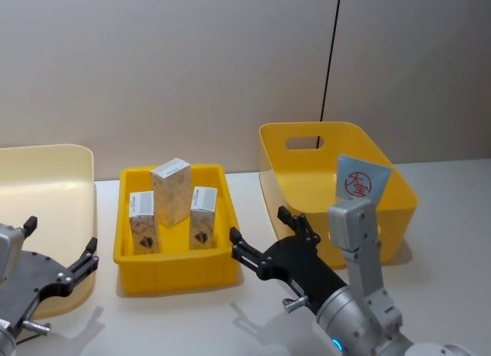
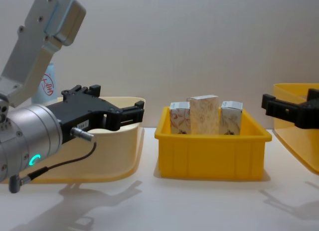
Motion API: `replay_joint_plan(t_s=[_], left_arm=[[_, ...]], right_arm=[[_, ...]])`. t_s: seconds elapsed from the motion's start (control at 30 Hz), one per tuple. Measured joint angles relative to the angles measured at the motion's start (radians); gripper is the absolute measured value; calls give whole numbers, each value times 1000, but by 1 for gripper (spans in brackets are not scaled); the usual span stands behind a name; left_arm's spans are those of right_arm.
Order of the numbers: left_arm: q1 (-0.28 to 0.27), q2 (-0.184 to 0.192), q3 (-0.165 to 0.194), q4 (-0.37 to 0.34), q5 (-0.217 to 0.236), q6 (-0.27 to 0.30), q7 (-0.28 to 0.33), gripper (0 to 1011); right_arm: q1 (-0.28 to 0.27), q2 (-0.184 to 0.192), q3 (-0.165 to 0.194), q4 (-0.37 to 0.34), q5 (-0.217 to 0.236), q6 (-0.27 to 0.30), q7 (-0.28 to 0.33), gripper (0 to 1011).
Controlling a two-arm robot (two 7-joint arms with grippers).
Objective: Bimanual collaborative sorting of washing and personal care products
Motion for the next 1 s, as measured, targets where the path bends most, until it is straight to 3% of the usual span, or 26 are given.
replay_joint_plan(t_s=[0.33,1.0], left_arm=[[0,0,0,0,0,0,0,1001],[0,0,0,1,0,-1,0,1002]], right_arm=[[50,-19,-14,37,-17,23,7,1001],[191,-90,-51,166,-57,121,-2,1001]])
